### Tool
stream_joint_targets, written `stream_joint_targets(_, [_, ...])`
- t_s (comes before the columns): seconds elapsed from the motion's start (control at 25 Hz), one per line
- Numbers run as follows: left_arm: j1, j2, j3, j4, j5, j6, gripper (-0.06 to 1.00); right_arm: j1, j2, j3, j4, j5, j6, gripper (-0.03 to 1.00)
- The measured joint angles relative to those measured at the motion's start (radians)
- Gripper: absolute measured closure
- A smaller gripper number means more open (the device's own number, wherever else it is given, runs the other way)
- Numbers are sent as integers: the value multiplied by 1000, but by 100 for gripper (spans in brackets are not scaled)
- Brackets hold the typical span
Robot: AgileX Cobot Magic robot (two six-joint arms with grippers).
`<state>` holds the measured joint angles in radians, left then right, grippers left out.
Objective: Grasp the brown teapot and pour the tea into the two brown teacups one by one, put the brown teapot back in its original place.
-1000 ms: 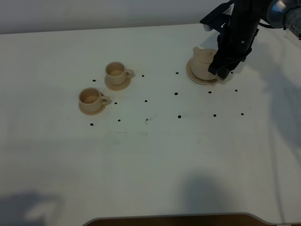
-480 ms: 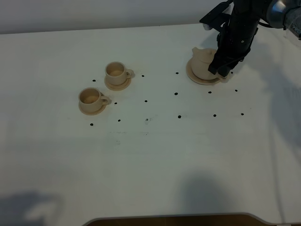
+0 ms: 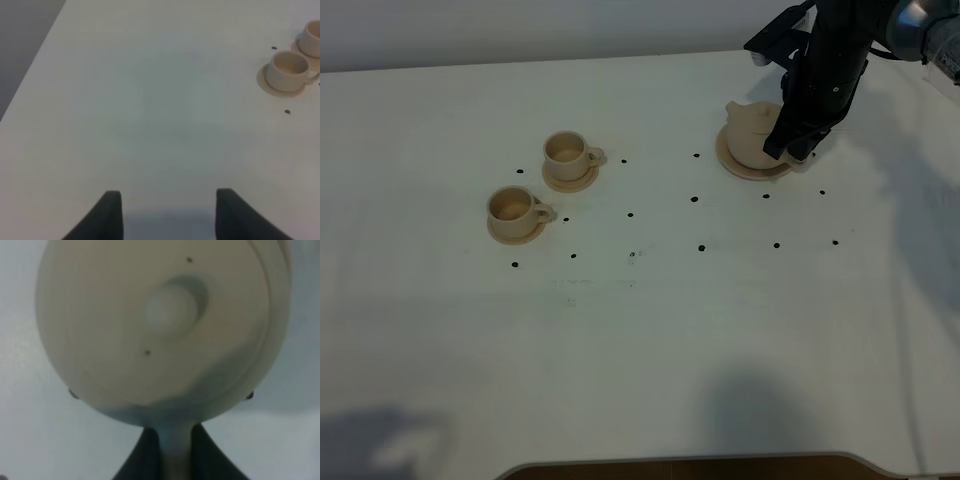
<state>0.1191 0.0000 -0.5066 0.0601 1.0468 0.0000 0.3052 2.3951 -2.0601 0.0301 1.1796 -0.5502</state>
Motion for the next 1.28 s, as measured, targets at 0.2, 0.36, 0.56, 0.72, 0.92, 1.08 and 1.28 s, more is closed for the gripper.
stream_joint_targets(0.2, [0, 0, 0, 0, 0, 0, 50, -1, 0, -5, 12, 12, -1, 87])
stream_joint_targets(0.36, [0, 0, 0, 0, 0, 0, 50, -1, 1, -45, 23, 37, 2, 87])
stream_joint_targets(0.56, [0, 0, 0, 0, 0, 0, 50, -1, 3, -74, 25, 41, 8, 88])
stream_joint_targets(0.72, [0, 0, 0, 0, 0, 0, 50, -1, 5, -74, 30, 43, 15, 88])
stream_joint_targets(0.92, [0, 0, 0, 0, 0, 5, 50, -1, 5, -75, 37, 45, 16, 88])
stream_joint_targets(1.08, [0, 0, 0, 0, 0, 0, 50, -1, 5, -87, 71, 48, 18, 88])
stream_joint_targets(1.28, [0, 0, 0, 0, 0, 0, 50, 0, 5, -129, 97, 49, 18, 88])
